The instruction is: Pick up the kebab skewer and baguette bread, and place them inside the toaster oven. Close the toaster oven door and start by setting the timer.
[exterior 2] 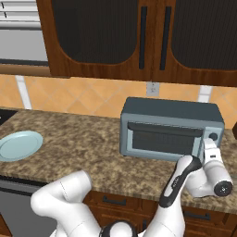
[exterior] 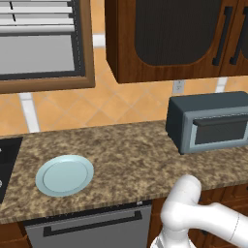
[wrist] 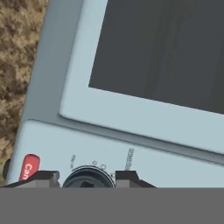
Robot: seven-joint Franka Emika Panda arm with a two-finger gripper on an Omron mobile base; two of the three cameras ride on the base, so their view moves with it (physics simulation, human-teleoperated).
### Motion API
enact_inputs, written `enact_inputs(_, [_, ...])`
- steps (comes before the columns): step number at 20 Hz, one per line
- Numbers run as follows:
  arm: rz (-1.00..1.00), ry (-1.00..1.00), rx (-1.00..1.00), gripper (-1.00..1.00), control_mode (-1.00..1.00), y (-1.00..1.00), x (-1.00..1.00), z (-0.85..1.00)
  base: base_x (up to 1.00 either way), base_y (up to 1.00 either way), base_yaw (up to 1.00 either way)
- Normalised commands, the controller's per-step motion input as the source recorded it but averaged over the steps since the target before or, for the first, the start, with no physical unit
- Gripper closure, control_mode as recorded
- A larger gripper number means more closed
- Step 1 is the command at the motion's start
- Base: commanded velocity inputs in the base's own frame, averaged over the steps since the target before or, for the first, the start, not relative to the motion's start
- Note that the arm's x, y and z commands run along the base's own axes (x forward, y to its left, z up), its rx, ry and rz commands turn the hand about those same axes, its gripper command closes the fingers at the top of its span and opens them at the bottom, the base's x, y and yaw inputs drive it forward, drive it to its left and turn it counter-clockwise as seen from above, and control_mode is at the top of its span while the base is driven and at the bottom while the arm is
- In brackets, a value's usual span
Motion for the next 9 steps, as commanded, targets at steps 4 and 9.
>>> enact_inputs(4, [-0.02, 0.00, 0.01, 1.00, -1.00, -0.34, 0.44, 0.00, 0.00, 0.00, 0.00])
enact_inputs(9, [0.00, -0.06, 0.00, 1.00, -1.00, -0.54, 0.52, 0.00, 0.00, 0.00, 0.00])
